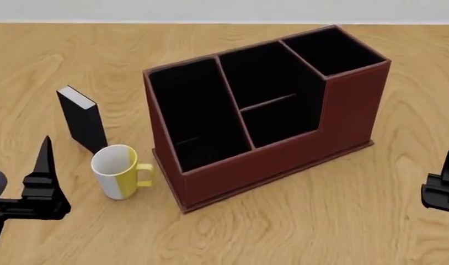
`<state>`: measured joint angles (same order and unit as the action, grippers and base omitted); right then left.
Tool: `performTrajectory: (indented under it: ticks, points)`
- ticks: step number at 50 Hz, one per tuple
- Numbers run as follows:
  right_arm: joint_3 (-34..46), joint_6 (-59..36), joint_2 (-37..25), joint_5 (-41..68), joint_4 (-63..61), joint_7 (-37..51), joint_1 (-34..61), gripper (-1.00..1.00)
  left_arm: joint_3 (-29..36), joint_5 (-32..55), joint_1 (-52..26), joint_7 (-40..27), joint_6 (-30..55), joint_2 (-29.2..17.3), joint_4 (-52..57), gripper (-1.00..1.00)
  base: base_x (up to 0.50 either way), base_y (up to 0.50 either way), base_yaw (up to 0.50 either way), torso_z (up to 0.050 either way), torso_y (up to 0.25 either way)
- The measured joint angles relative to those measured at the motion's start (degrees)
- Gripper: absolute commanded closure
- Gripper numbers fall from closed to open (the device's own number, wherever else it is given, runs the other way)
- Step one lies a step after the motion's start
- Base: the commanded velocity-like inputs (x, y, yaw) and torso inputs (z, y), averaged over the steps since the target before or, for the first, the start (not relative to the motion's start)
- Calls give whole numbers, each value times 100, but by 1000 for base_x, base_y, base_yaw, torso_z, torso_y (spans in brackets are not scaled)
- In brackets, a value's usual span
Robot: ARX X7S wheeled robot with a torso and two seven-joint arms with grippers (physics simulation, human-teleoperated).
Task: Pick up the book and place it in the back compartment of the caddy.
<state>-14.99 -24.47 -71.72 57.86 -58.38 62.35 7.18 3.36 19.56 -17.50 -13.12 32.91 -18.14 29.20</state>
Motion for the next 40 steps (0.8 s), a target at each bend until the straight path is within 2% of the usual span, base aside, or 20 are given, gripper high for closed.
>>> performTrajectory:
  ticks: [21, 40]
  points:
    - [223, 66, -117, 35, 2, 106, 115, -100, -41, 37, 41, -40, -74, -48, -10, -100, 354, 0, 0, 0, 1]
    - [106, 148, -171, 46, -10, 130, -46, -100, -89, 81, 53, -110, -104, -63, -10, -100, 354, 0, 0, 0, 1]
